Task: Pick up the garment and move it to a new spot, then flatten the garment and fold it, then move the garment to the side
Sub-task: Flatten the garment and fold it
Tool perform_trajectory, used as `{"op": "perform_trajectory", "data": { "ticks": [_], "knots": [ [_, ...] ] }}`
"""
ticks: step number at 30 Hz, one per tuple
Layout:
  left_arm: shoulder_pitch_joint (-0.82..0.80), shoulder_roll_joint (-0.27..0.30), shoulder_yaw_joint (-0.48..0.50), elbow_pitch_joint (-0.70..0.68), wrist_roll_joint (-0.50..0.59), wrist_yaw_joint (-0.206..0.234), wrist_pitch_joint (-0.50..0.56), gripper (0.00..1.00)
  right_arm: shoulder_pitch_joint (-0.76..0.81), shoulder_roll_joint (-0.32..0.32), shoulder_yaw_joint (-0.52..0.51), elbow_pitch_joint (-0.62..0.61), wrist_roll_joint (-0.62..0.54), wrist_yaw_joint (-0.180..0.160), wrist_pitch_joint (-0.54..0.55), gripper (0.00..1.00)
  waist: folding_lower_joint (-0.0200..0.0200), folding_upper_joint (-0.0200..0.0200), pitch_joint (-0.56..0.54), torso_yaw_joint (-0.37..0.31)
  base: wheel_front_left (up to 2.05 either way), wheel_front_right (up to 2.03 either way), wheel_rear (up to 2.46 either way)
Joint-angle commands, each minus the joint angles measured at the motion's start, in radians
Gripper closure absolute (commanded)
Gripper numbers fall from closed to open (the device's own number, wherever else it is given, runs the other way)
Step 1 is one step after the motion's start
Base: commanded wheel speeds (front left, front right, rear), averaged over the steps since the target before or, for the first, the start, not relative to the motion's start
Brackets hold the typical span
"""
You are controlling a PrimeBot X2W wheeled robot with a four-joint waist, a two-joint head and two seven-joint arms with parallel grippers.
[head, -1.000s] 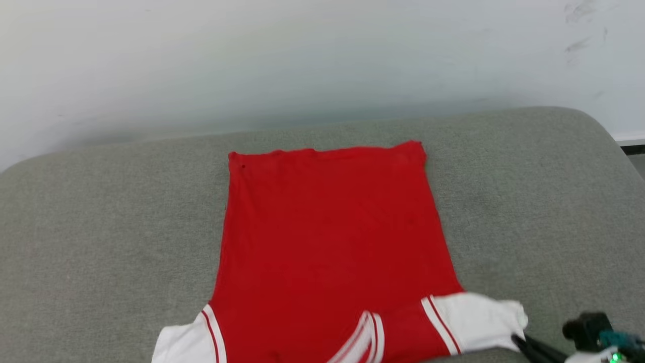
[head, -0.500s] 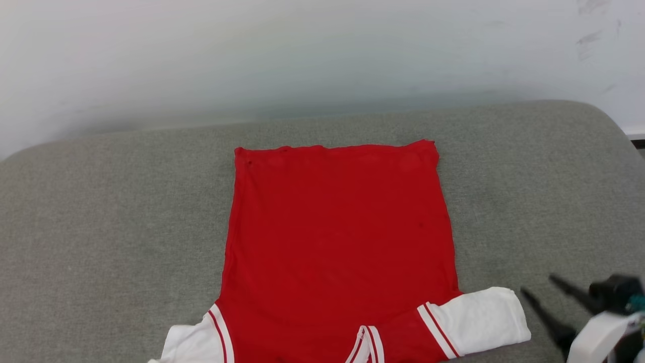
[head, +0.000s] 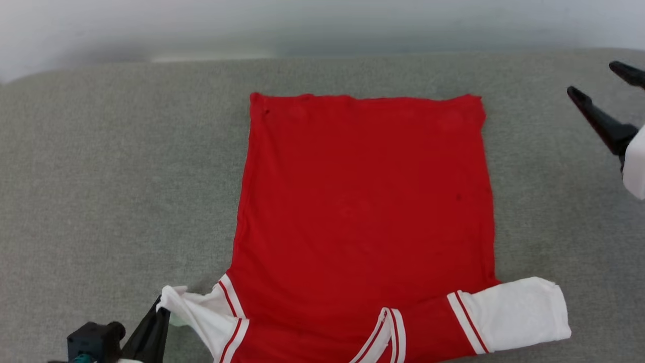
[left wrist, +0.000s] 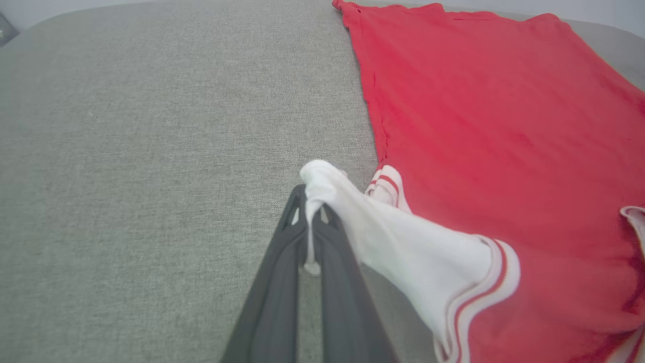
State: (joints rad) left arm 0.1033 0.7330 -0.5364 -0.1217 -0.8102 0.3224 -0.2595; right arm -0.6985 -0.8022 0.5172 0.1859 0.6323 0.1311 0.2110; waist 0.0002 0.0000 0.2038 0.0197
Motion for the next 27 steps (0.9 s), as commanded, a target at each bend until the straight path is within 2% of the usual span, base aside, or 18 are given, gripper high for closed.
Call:
{"op": "perform_trajectory", "data": {
  "ticks": [1, 9, 13, 16, 20, 27],
  "knots": [
    [-0.027, -0.005, -0.001, -0.011, 0.014, 0.004, -0.001, 1.00, -0.059, -0.013, 0.025, -0.007, 0.015, -0.001, 0.067, 0.00, -0.0002, 0.0000, 0.077, 0.055, 0.00, 0.00, 0.00],
    [-0.134, -0.042, -0.034, -0.033, 0.079, 0.010, 0.007, 1.00, -0.389, -0.051, 0.207, 0.069, 0.189, -0.001, 0.616, 0.00, -0.0002, 0.0000, 0.223, 0.143, 0.00, 0.00, 0.00],
    [-0.179, -0.065, -0.050, -0.033, 0.100, 0.000, 0.008, 1.00, -0.494, -0.032, 0.220, 0.162, 0.230, -0.001, 0.799, 0.00, -0.0002, 0.0000, 0.284, 0.185, 0.00, 0.00, 0.00],
    [-0.210, -0.082, -0.058, -0.029, 0.115, -0.005, 0.006, 1.00, -0.544, -0.008, 0.207, 0.232, 0.218, -0.001, 0.855, 0.00, -0.0002, 0.0000, 0.326, 0.213, 0.00, 0.00, 0.00],
    [-0.244, -0.104, -0.067, -0.023, 0.129, -0.016, 0.004, 1.00, -0.550, 0.030, 0.181, 0.313, 0.205, -0.001, 0.850, 0.00, -0.0002, 0.0000, 0.370, 0.240, 0.00, 0.00, 0.00],
    [-0.276, -0.127, -0.083, 0.002, 0.142, -0.029, 0.004, 1.00, -0.411, 0.081, 0.209, 0.399, 0.206, 0.000, 0.826, 0.00, -0.0002, 0.0000, 0.400, 0.259, 0.00, 0.00, 0.00]
  ]
}}
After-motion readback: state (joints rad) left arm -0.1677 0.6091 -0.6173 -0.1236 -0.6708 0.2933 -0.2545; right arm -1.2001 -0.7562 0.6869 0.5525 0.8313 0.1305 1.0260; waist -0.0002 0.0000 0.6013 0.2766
